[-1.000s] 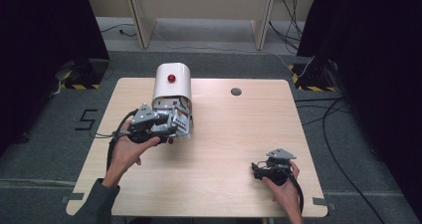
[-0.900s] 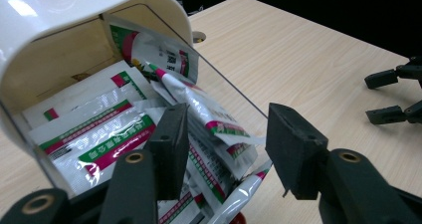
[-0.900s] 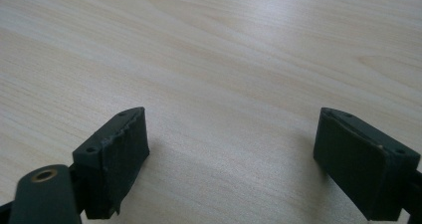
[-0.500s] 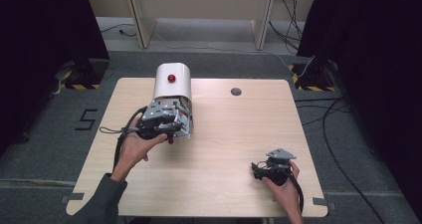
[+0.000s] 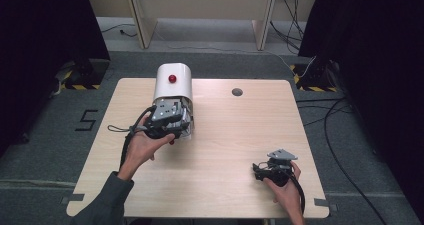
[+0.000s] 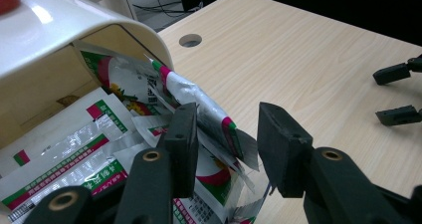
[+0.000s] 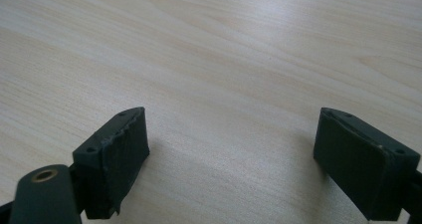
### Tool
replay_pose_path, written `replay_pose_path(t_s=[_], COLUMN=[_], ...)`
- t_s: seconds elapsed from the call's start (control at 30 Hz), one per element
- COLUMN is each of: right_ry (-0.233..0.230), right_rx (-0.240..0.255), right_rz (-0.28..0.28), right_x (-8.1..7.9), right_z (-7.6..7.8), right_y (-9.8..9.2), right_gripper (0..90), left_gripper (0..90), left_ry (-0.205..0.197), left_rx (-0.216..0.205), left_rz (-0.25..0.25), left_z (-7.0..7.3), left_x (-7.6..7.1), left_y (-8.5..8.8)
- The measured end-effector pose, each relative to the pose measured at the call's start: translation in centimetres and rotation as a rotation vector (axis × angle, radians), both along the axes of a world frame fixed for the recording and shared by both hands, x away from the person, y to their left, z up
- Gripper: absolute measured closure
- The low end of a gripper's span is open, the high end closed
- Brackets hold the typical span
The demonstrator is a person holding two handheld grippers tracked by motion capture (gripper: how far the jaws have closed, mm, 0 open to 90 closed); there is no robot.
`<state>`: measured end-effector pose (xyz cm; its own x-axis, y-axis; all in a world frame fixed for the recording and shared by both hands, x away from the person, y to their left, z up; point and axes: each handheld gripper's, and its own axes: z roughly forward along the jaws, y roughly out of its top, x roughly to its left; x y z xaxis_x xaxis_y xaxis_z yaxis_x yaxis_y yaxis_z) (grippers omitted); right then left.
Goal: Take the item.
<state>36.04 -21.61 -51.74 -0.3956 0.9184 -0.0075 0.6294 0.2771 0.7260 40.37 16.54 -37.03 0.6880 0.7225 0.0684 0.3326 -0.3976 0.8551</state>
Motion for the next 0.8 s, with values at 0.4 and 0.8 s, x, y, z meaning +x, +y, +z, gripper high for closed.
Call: replay_pose_path(t_s=[0.4, 0.8], right_ry=[-0.001, 0.001], right_rx=[-0.002, -0.001], right_rz=[0.003, 0.003], right_x=[0.0, 0.0], right_z=[0.0, 0.0], right_y=[0.0, 0.0], right_gripper=[14.8, 14.8], left_gripper=[56.2, 57.0], left_ry=[0.004, 0.057], left_rx=[0.022, 0.045], left_rz=[-0.013, 0.024], left_z=[0.6, -0.7], left_x=[-0.3, 0.8], left_y=[-0.4, -0.7])
